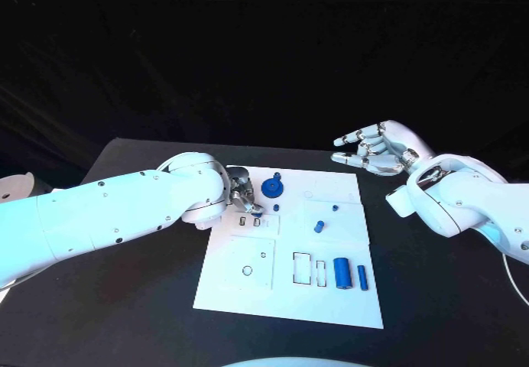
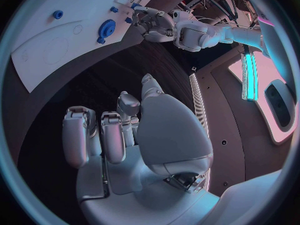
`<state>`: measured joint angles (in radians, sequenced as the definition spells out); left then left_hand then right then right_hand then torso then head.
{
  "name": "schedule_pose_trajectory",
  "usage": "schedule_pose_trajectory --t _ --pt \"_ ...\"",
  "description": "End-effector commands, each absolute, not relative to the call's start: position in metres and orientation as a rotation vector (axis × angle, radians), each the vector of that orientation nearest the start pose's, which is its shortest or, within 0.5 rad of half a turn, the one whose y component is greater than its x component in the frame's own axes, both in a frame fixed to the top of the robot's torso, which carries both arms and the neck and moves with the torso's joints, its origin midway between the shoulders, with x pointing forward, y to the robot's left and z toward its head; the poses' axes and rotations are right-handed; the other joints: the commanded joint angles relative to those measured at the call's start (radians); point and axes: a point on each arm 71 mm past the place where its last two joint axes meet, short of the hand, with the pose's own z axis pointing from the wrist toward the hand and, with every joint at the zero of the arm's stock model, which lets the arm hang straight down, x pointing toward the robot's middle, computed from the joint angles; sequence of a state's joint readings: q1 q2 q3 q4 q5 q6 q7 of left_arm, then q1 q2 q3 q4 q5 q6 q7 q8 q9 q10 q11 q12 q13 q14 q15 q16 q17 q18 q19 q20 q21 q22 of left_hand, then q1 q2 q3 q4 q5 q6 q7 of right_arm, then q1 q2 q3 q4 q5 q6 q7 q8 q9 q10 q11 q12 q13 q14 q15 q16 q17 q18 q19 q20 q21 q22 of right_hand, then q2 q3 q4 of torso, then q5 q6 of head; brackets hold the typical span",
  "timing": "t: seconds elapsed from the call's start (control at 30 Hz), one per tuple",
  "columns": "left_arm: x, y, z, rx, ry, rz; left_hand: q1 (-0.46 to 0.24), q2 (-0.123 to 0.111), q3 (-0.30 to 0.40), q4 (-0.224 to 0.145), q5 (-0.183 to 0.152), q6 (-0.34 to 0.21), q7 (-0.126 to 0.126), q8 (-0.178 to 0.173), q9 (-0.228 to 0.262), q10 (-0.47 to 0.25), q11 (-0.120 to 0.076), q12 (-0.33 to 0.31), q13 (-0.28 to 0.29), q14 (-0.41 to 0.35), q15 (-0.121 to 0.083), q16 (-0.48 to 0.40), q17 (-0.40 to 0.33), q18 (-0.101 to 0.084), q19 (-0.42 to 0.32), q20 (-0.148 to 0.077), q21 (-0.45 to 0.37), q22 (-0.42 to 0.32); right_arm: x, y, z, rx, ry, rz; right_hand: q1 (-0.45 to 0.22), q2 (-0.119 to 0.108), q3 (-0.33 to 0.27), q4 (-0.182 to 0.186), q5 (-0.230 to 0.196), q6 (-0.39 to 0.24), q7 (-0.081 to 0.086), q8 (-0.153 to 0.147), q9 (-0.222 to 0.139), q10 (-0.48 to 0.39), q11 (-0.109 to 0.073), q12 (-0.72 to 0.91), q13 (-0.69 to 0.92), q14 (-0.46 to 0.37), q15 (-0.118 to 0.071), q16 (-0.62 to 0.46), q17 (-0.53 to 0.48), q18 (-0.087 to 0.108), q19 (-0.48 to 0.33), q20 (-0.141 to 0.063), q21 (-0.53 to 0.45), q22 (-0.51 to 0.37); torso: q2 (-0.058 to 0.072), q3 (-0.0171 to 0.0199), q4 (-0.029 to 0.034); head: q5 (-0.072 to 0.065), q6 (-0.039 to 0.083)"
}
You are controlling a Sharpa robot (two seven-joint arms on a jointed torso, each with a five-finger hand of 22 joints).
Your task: Assemble the parts on the task board
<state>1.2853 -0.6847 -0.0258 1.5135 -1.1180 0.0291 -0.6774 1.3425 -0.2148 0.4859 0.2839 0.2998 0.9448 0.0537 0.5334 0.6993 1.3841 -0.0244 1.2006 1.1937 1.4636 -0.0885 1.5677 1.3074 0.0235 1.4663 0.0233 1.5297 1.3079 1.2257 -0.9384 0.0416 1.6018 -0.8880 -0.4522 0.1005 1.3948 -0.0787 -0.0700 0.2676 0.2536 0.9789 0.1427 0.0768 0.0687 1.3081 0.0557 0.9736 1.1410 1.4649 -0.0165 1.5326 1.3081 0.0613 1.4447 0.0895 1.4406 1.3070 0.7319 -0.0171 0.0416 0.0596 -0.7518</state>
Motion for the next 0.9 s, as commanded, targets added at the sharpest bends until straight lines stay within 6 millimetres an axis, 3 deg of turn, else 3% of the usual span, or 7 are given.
schedule_pose_trajectory --t 0.03,0.9 --pt "0.496 0.15 -0.178 -0.142 2.174 -0.311 -0.004 0.002 0.173 -0.175 0.004 0.009 0.0 0.003 0.001 0.009 0.0 0.006 0.002 0.107 0.008 0.003 0.263 -0.005 0.068 0.006 -0.002 0.192 0.485 -0.228 -0.127 0.324 1.478 1.033 0.0 0.009 -0.008 0.001 0.005 0.007 -0.003 -0.002 0.001 -0.001 -0.003 -0.003 -0.002 0.091 -0.005 -0.005 0.203 -0.005 0.003 -0.006 -0.004 0.001 0.0 0.0 -0.0002 0.001 -0.002" --pt "0.491 0.148 -0.19 -0.091 2.29 -0.263 -0.009 0.002 0.178 -0.178 0.004 0.012 -0.001 0.003 0.003 0.012 0.0 0.009 0.004 0.107 0.008 0.003 0.263 -0.005 0.068 0.005 -0.002 0.192 0.486 -0.228 -0.129 0.345 1.491 1.045 -0.001 0.011 -0.008 0.002 0.006 0.008 -0.003 -0.002 0.001 -0.001 -0.003 -0.004 -0.003 0.091 -0.005 -0.005 0.203 -0.005 0.003 -0.006 -0.004 0.0 0.0 0.0 -0.0006 0.005 -0.01"
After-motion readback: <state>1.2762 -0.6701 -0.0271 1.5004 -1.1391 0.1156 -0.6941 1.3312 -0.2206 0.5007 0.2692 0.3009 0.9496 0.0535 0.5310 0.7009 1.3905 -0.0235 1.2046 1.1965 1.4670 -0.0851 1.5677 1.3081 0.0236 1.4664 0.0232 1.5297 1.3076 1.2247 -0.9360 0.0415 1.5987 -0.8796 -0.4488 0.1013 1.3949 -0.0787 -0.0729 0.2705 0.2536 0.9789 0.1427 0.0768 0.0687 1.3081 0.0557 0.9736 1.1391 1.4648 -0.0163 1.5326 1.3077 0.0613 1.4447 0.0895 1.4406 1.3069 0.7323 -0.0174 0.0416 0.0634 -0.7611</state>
